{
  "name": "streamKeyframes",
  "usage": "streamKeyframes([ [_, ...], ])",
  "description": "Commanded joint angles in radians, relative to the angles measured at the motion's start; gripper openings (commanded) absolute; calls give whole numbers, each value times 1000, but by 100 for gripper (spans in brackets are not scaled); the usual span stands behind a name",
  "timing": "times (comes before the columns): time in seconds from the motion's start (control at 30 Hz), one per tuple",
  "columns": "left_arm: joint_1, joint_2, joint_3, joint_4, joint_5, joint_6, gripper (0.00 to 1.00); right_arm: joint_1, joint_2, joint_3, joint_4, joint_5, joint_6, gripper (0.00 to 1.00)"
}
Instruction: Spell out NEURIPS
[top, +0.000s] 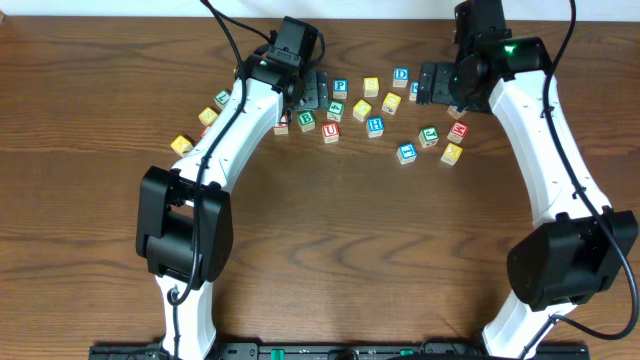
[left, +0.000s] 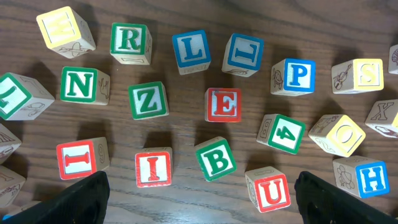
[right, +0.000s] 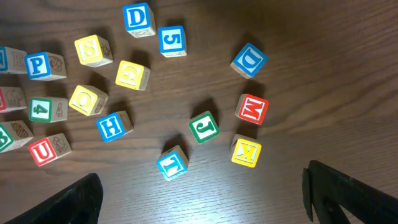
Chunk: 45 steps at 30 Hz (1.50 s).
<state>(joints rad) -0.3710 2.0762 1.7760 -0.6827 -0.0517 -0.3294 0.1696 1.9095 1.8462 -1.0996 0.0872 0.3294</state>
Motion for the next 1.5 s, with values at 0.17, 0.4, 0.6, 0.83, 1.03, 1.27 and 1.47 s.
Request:
streamKeyframes([
  [0.17,34,17,10,-4,-2,40,94,8,3,6,-1,19,11,99],
  [0.4,43,17,10,-19,-1,41,94,8,3,6,-1,19,11,99],
  [0.6,42,17,10,-32,-1,41,94,8,3,6,-1,19,11,99],
  [0.83,42,17,10,-34,-1,41,94,8,3,6,-1,19,11,99],
  [1.03,42,17,10,-36,-1,41,94,8,3,6,-1,19,11,99],
  [1.27,42,17,10,-54,-1,61,94,8,3,6,-1,19,11,99],
  [1.47,46,16,10,-74,32,121,94,9,3,6,-1,19,11,99],
])
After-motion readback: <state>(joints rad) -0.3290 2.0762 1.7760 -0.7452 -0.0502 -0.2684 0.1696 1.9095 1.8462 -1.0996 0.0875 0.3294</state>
